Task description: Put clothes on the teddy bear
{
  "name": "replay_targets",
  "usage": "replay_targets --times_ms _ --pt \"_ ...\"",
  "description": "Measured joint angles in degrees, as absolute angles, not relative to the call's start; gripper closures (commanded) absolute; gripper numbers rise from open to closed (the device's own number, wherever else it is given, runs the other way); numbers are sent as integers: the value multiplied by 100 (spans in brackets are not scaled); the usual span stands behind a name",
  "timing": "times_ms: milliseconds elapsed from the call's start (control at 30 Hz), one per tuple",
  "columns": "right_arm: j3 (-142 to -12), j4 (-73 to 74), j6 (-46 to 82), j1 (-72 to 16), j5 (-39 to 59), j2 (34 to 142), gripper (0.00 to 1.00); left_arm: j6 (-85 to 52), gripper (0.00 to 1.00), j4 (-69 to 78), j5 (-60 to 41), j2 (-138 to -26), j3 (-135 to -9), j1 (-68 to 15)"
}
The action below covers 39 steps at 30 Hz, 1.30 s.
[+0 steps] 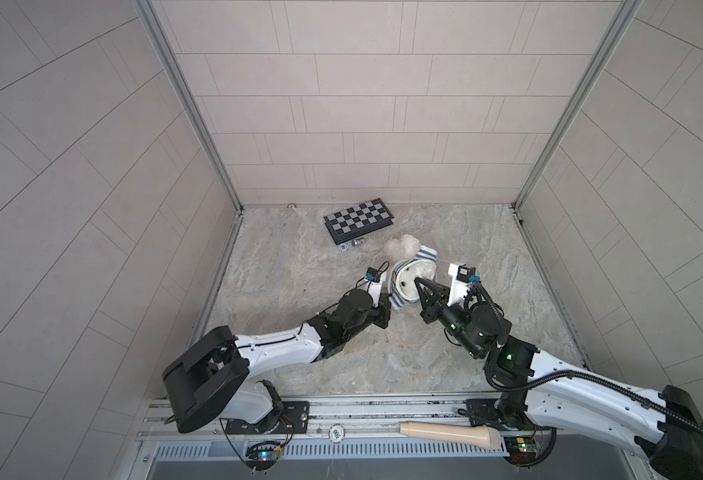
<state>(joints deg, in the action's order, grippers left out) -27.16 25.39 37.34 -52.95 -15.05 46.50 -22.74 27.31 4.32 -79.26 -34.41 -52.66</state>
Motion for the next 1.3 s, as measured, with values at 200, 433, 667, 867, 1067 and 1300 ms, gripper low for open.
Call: replay_targets --times_ms 200,433,667,867,1067,1300 --pt "-2716 2539 3972 -5148 -1256 4650 100 -2091 100 2810 701 -8001 -3441 -5236" --pt "-2596 2541 4423 -4635 -775 4650 100 -2060 100 3022 838 -8270 -3404 -5214" --pt "-2578 2606 4764 -4283 -274 4650 100 -1791 100 3277 934 -8162 -3151 -5443" --pt "-2578 2606 4989 -4049 154 4650 100 -1813 100 3273 1061 -8298 -3256 -5332" --pt "-2578 2532 5148 -3743 676 4650 100 -1951 100 3323 1033 -8462 -3267 -5159" --pt "-2578 2523 5308 -3476 1138 4648 100 -1962 100 3378 958 -8453 -3223 -5113"
